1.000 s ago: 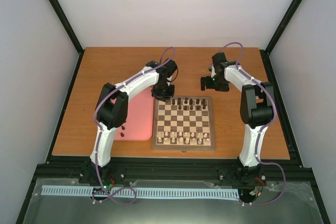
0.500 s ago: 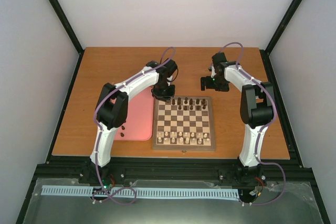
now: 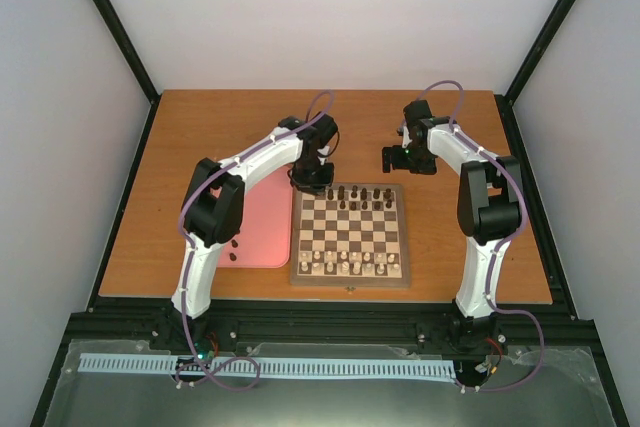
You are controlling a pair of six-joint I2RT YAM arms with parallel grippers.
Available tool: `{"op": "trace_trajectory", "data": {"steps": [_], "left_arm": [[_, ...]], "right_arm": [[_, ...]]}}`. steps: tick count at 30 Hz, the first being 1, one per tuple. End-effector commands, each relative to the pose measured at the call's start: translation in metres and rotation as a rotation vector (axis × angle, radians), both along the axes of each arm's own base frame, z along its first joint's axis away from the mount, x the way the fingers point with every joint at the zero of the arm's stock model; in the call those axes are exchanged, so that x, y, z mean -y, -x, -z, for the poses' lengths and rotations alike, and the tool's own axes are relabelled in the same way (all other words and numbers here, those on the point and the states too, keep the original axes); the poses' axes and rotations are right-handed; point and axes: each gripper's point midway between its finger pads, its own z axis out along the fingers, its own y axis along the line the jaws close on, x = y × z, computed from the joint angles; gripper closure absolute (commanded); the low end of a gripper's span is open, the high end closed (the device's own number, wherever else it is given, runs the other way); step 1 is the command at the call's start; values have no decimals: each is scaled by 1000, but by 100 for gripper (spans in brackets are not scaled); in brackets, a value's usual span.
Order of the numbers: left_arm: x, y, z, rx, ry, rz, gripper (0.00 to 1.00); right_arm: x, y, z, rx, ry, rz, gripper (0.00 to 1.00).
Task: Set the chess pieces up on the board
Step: Place the chess piece on the chessboard.
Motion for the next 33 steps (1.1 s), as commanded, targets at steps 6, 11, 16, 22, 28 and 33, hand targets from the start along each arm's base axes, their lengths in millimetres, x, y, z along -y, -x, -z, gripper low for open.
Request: {"op": "trace_trajectory", "data": {"steps": [6,11,16,22,28,33], "left_arm": [[0,17,-1,-39,4,42,85],[-2,18,-6,-28,4,44,78],[-8,15,-25,16,-12,41,70],[-41,16,-56,94,-80,5,59],[-104,14,-71,128,-117,-148,46],[-163,34,-83,149,-154,-315,24]], "right_arm": [[-2,0,4,-5,-2,-11,0],[-3,0,4,-6,-4,-13,0],[-3,0,4,-7,0,-14,0],[-3,0,5,-8,-1,-13,0],[-4,-1,1,1,-4,-16,0],[-5,1,2,-6,-11,-17,0]]}}
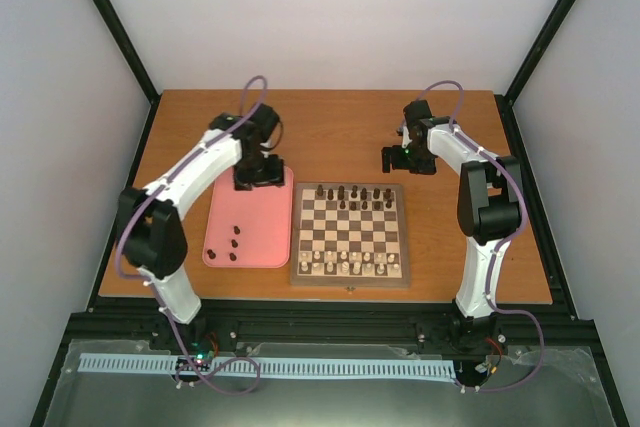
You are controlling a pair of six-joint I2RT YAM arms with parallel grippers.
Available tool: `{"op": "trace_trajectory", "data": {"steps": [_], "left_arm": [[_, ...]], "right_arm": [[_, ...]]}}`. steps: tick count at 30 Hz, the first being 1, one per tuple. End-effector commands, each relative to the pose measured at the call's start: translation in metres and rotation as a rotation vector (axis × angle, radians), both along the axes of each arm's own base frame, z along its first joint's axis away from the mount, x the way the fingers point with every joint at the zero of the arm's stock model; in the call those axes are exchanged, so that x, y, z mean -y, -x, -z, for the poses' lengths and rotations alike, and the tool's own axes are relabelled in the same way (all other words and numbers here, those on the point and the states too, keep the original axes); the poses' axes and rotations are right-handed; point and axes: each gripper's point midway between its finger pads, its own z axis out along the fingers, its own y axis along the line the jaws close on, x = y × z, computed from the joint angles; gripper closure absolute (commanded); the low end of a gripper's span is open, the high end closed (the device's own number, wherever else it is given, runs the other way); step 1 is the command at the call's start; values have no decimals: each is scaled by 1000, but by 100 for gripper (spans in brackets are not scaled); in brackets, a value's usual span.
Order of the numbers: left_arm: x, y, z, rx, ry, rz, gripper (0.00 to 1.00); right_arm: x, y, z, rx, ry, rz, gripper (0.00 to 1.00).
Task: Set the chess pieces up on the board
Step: Place the chess piece on the chessboard, then pick up the chess piece from the storage box.
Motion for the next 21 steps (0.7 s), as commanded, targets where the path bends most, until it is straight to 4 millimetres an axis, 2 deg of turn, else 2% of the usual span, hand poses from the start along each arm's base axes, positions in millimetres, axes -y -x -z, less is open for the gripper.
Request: {"op": "trace_trajectory", "data": {"steps": [1,4,6,7,13,17,21], "left_arm": [[-54,19,-14,33,-57,-159,21],[-81,40,-7,12,-52,-255,13],[-94,52,0,-6,-26,-317,4],[-99,58,3,-13,-17,-342,3],[-129,89,10,-23,-59,-464,7],[-143,112,26,-73,-72,-544,18],[-146,134,47,-131,-34,-614,22]], "right_arm": [[-5,1,2,-6,-7,-16,0],[-7,0,0,0,-9,-20,0],[-9,0,0,-1,-13,-25,0],[-10,1,0,0,-13,-26,0],[-15,3,-1,-2,-17,-37,0],[-15,4,0,-4,-19,-38,0],[-16,5,1,-6,-25,-42,0]]}}
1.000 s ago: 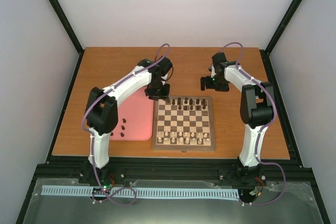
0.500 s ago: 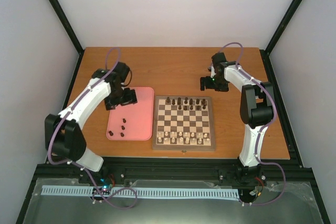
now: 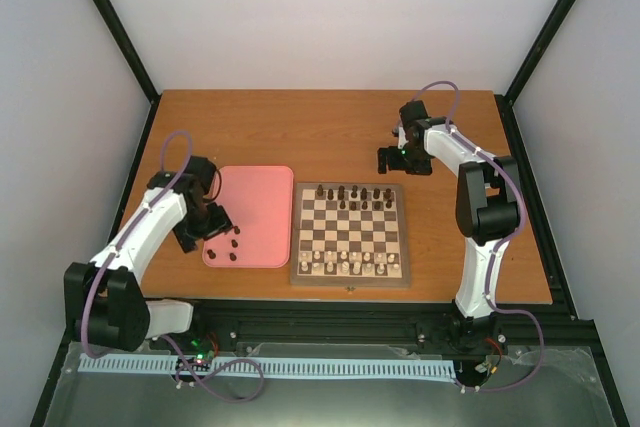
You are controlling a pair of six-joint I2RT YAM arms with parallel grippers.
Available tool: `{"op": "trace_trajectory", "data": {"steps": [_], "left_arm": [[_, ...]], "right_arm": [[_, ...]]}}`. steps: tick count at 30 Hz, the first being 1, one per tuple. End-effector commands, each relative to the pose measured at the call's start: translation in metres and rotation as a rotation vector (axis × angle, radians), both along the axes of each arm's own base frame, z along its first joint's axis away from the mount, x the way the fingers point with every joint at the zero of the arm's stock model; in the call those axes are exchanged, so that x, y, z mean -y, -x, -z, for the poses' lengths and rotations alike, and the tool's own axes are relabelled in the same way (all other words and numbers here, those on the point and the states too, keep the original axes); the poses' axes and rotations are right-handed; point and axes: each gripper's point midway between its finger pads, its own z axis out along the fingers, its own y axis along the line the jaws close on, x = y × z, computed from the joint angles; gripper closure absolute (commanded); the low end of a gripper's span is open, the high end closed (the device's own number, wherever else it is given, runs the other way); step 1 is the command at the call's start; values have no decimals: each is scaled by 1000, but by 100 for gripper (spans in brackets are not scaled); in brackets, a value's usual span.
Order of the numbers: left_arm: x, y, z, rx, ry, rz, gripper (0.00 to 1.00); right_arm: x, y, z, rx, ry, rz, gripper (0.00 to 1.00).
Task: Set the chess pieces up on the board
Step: Pick up the chess piece from the storage box.
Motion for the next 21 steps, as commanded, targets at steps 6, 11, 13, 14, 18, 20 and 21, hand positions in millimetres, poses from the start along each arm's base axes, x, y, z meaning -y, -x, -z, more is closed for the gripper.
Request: {"op": "trace_trajectory", "data": {"steps": [6,11,13,14,18,20,21], "left_arm": [[-6,24,32,-40,46,-137,31],[-4,27,52,-83,63,-146,38],[-5,26,58,-85,79,-168,42],[-7,24,60,-85,86,-180,44],[-15,16,62,-78,103,-210,49],[-18,10,62,-75,99,-202,51],[-18,8,62,-77,97,-195,52]], "right_arm": [[-5,2,2,-4,-14,-13,0],[-5,2,2,-4,-9,-16,0],[-4,2,2,-4,-6,-16,0],[-4,2,3,-5,-6,-17,0],[-4,1,3,-7,-6,-16,0],[-4,1,4,-10,-5,-17,0],[-5,1,4,-12,-6,-17,0]]}}
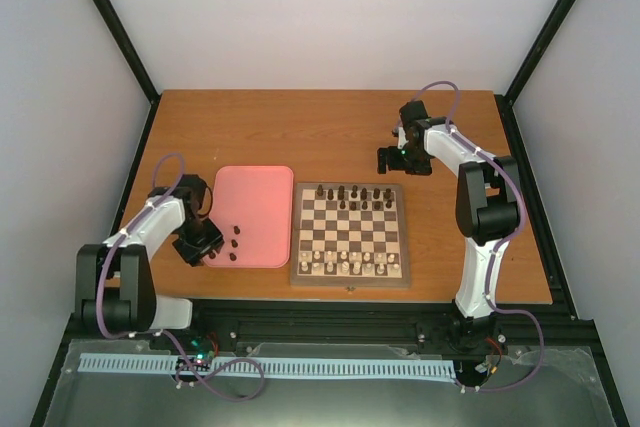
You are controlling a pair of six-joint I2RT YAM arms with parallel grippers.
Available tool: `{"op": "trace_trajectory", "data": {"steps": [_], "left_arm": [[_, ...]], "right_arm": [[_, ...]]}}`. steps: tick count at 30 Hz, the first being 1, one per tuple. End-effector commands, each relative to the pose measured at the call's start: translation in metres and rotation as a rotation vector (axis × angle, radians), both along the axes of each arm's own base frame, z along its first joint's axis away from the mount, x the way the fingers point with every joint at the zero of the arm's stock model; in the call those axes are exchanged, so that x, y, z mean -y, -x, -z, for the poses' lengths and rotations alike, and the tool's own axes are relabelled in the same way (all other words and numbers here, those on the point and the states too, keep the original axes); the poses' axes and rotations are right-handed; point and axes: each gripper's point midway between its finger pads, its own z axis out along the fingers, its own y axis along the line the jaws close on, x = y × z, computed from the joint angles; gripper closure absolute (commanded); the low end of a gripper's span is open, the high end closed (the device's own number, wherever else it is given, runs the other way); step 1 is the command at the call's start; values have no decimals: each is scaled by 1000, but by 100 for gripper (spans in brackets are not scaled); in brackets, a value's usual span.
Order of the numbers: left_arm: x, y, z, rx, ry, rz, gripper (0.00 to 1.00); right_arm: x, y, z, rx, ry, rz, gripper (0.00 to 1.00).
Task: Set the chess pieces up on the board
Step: Pick up the chess piece from the storage box.
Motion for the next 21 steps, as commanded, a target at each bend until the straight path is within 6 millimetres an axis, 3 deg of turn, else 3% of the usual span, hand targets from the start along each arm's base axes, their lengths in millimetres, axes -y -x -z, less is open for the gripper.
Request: {"op": "trace_trajectory", "data": {"steps": [1,13,16,18,21], "left_arm": [[-1,-23,-3,51,12,17,55],[5,-34,3,35,51,38,77],[4,-33,2,32,47,47,88],[3,-34,-3,31,41,55,98],[1,-44,-26,75,27,81,99]], "right_arm": [[-3,0,5,-11,2,-14,0],[-1,-1,8,-16,16,-13,0],[-1,-1,9,-17,17,-14,0],[-1,0,11,-23,18,-14,0],[-1,0,11,-23,21,-14,0]]}}
